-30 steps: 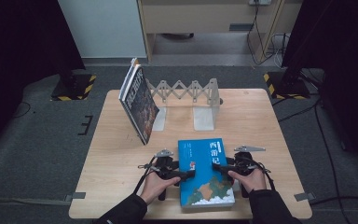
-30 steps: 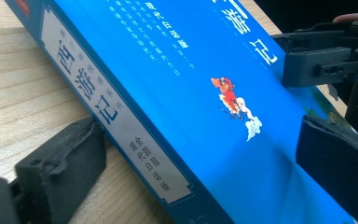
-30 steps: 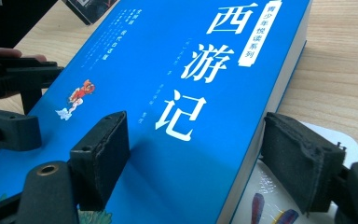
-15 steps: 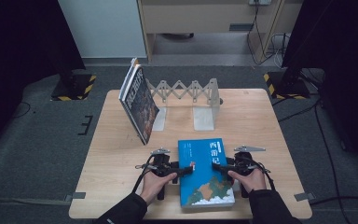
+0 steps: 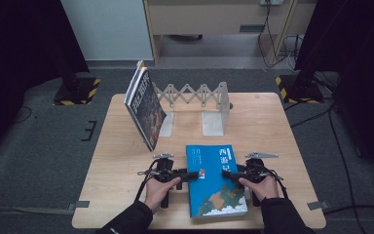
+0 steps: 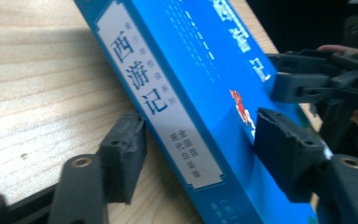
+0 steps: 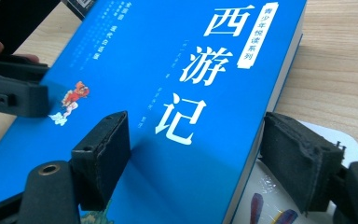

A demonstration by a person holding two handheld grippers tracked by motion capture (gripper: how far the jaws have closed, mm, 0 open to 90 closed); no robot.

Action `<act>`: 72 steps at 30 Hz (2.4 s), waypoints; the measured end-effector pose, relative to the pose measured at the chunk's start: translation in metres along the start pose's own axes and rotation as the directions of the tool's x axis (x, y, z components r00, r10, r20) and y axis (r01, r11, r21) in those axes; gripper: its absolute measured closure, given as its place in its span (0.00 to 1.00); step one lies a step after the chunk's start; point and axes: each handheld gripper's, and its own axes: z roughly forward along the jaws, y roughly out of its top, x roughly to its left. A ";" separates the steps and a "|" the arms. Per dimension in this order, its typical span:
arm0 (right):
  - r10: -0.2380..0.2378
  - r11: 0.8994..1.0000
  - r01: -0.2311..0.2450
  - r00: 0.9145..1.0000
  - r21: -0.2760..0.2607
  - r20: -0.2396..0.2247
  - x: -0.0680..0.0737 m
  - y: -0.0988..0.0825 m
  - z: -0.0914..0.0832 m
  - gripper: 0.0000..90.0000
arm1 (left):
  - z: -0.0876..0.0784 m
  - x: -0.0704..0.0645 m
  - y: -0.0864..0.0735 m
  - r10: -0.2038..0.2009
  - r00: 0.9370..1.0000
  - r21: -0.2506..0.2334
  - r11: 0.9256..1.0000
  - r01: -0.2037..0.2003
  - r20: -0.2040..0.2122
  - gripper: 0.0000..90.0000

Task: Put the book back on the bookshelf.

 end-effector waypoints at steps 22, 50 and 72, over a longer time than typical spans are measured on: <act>0.001 1.000 -0.001 1.000 0.004 0.007 -0.002 0.001 -0.003 0.29 | 0.015 0.000 0.023 -0.011 0.998 0.073 0.997 0.007 0.063 0.46; 0.006 1.000 -0.006 1.000 0.000 -0.008 -0.004 0.002 -0.003 0.30 | 0.019 -0.011 0.033 0.026 0.999 0.062 0.998 -0.029 0.047 0.55; -0.016 0.996 0.014 1.000 -0.085 -0.018 -0.002 0.014 -0.013 0.46 | 0.002 -0.035 0.050 0.145 0.989 0.015 0.989 -0.144 -0.012 0.59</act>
